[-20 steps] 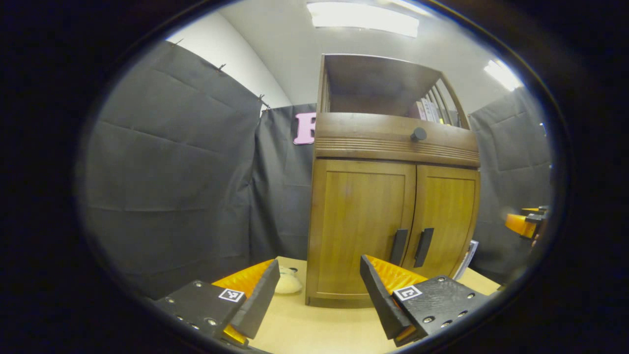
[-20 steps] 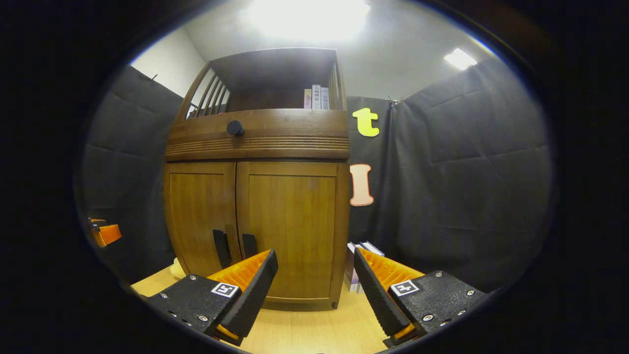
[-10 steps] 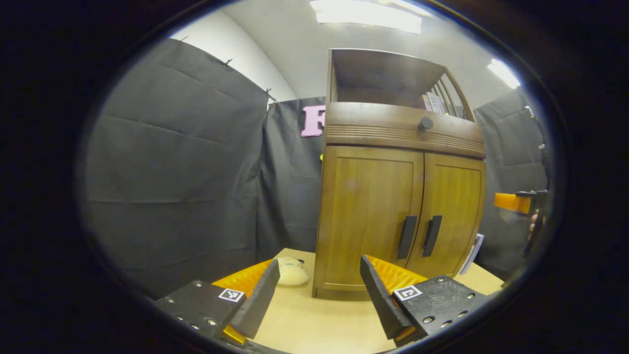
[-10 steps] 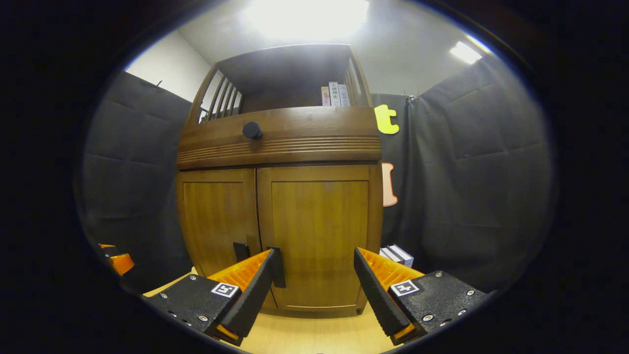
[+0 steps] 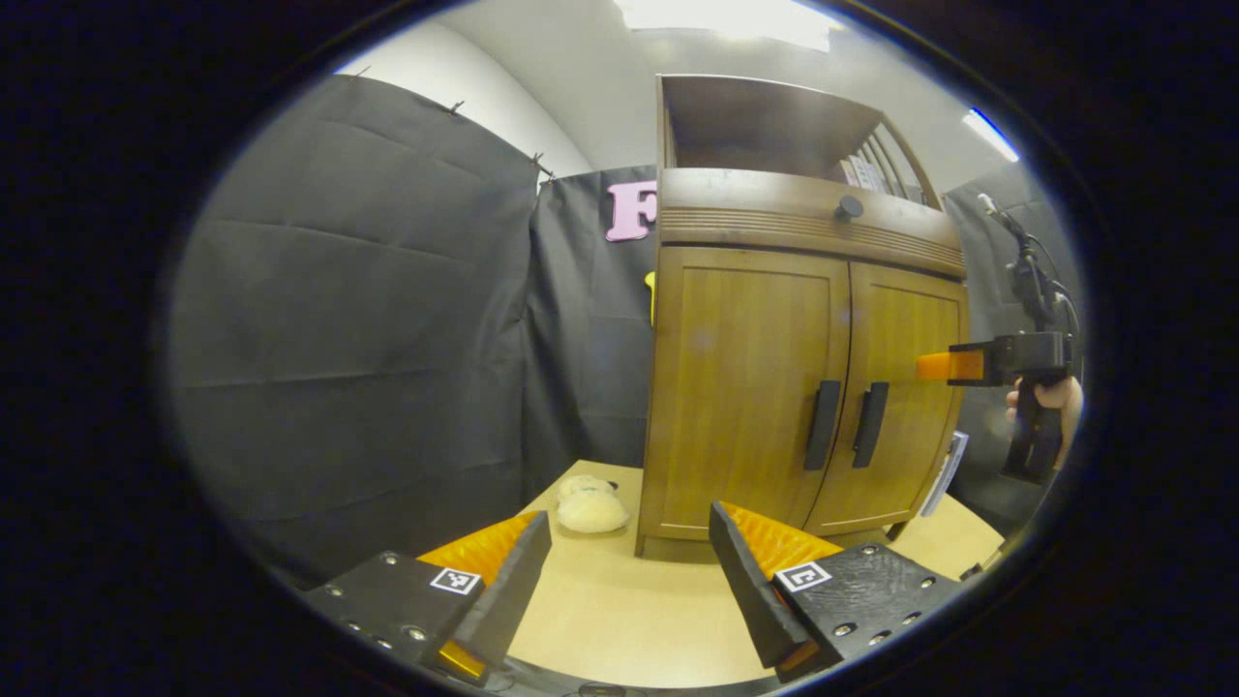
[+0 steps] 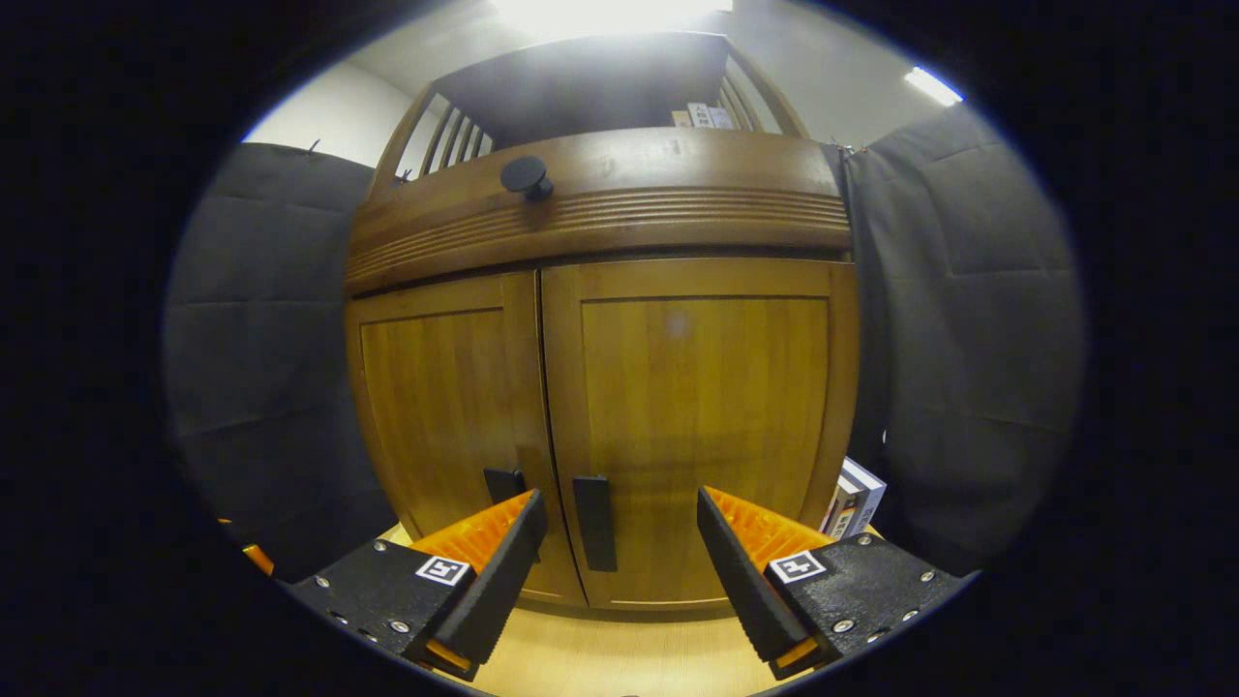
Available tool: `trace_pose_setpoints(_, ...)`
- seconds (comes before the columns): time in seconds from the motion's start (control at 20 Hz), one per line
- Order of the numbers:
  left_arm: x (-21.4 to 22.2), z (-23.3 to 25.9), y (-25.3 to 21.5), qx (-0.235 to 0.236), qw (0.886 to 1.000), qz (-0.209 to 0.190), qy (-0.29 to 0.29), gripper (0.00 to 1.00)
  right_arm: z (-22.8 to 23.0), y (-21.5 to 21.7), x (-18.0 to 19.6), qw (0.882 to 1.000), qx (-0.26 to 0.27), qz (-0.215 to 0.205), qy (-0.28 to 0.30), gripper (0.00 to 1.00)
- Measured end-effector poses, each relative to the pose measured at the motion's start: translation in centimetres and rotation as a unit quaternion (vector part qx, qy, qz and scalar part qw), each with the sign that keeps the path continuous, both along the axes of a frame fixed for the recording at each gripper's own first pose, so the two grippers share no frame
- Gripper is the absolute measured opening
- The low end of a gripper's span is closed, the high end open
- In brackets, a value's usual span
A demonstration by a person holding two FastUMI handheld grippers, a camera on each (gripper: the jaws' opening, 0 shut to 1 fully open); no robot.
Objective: Open the right door of the double-door shoe cabinet with the right hand, and open the left door with the left hand.
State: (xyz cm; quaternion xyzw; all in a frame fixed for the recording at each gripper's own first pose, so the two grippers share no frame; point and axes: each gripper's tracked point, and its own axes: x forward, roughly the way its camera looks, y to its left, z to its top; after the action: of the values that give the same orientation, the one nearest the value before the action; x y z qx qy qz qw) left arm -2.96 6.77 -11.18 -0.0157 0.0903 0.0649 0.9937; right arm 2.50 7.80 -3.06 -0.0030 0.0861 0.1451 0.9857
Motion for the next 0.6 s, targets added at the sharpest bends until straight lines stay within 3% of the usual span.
trace_pose_setpoints(0.3, 0.1, -2.0, 1.4, -0.008, 0.999, 0.016, 0.028, 0.94, -1.7, 1.3, 1.9, 1.000, -0.023, 0.009, 0.018, 0.96)
trace_pose_setpoints(0.6, 0.7, -2.7, 3.1, -0.007, 0.998, 0.036, 0.043, 0.94, -3.3, 2.9, 4.3, 0.999, -0.042, -0.021, 0.024, 0.96)
